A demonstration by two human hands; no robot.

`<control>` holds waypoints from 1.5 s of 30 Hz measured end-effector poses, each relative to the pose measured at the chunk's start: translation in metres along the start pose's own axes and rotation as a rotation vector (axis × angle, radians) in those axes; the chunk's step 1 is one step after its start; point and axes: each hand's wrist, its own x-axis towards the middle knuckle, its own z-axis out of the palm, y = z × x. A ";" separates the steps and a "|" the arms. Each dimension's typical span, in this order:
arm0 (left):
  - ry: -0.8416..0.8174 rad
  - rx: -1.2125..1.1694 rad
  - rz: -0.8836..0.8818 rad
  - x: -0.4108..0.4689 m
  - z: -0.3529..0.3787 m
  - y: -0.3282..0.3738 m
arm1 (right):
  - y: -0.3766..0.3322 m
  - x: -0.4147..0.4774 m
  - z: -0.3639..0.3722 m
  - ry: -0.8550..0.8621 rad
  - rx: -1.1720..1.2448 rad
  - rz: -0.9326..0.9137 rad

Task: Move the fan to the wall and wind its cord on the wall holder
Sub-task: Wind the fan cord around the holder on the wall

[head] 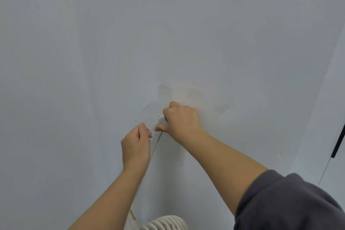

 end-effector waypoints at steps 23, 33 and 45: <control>-0.116 0.055 0.170 -0.008 0.001 -0.002 | 0.025 0.001 0.002 0.194 0.066 -0.028; -0.325 0.116 0.221 -0.006 0.006 -0.011 | 0.067 -0.002 -0.008 0.395 -0.354 -0.578; -0.602 0.281 0.480 -0.023 0.028 0.005 | 0.097 0.001 -0.012 0.273 -0.334 -0.740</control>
